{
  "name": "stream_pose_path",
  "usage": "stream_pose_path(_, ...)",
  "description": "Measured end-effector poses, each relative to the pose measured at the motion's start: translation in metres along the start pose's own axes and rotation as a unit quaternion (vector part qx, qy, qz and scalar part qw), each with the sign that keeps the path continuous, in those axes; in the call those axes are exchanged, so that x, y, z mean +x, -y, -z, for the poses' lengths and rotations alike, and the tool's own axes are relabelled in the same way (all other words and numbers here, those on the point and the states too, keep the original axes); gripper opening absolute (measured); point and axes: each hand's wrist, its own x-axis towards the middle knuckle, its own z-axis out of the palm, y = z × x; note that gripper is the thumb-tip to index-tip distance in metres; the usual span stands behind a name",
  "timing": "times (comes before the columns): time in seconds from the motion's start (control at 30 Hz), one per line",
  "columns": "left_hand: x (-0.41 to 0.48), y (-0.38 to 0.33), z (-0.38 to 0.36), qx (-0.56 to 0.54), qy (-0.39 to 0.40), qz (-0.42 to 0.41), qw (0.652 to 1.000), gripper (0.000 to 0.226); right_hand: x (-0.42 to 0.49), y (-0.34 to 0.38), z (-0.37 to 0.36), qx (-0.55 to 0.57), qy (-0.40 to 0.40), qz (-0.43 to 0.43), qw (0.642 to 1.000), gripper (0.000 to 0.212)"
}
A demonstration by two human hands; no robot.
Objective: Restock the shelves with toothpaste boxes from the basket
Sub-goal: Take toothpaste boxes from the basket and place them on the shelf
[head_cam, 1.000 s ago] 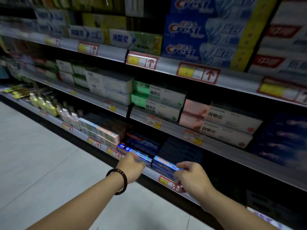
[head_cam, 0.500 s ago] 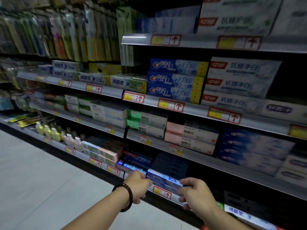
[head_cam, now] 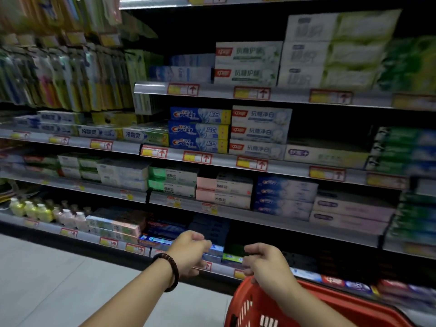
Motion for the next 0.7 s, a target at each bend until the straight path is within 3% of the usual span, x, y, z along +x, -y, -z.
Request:
stream_pose_path(0.3,-0.050,-0.002,-0.059,0.016,0.031,-0.033,0.999,0.024,-0.048,-0.023,0.056,-0.009,-0.031,0.052,0.998,0.021)
stream_pose_path(0.7,-0.071,0.010,-0.128,0.081,0.063,-0.070,0.992,0.024,-0.095,-0.067,0.128,-0.009,-0.070,0.037,0.997,0.019)
